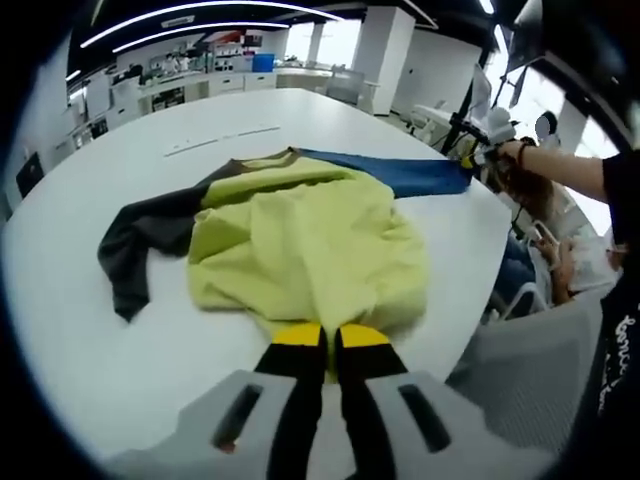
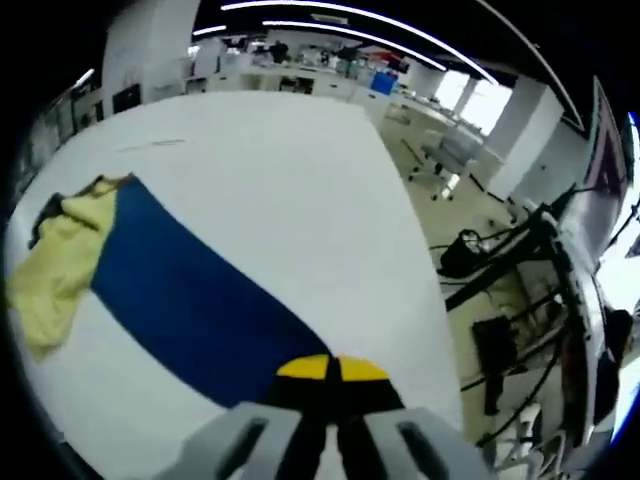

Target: Fold the garment on the visible template until the final outline fits inside the template.

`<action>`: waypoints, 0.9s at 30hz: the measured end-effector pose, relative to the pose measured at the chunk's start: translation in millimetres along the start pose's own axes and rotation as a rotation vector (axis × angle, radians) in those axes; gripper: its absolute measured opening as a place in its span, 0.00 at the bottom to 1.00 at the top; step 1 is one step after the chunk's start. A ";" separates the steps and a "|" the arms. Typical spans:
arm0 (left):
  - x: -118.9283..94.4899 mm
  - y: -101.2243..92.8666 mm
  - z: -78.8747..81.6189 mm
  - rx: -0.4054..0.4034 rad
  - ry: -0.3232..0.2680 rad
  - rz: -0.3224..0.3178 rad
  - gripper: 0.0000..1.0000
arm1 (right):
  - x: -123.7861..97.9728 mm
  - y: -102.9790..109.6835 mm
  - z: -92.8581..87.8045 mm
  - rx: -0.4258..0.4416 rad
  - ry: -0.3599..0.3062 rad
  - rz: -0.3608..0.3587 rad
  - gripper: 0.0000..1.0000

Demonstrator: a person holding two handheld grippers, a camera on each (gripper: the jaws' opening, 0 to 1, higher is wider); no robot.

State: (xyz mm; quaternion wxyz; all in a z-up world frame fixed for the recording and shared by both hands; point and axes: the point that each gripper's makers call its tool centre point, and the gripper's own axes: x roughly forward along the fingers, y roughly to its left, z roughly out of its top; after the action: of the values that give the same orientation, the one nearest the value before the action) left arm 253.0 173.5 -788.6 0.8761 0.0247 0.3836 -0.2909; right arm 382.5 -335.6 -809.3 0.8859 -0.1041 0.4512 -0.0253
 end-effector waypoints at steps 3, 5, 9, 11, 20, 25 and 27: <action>0.1 -0.4 -0.6 -0.002 0.001 -0.001 0.01 | 2.5 -4.3 1.4 -0.001 -0.014 -0.009 0.00; 0.4 -0.8 -0.9 -0.002 0.001 -0.003 0.01 | 0.1 -6.2 2.8 0.005 -0.024 -0.017 0.05; 1.0 -2.5 -1.0 0.002 0.005 -0.009 0.01 | -9.8 1.4 10.5 0.040 -0.070 0.004 0.16; 1.0 -2.5 -1.2 0.012 0.008 -0.010 0.01 | -13.2 10.5 16.4 0.048 -0.104 0.031 0.23; -6.5 -1.5 5.5 0.088 -0.027 -0.012 0.14 | -35.0 76.5 31.6 0.071 -0.180 0.197 0.53; -13.2 12.6 10.8 0.110 -0.059 0.014 0.26 | -47.3 115.4 36.9 0.073 -0.194 0.289 0.67; -15.3 19.5 13.0 0.113 -0.072 0.026 0.28 | -50.7 128.2 37.2 0.070 -0.196 0.323 0.72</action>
State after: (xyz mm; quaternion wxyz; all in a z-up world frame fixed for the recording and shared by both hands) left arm 263.7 193.7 -772.4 0.8904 0.0684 0.3343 -0.3013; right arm 376.2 -197.3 -774.4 0.9213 -0.0016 0.3723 0.1120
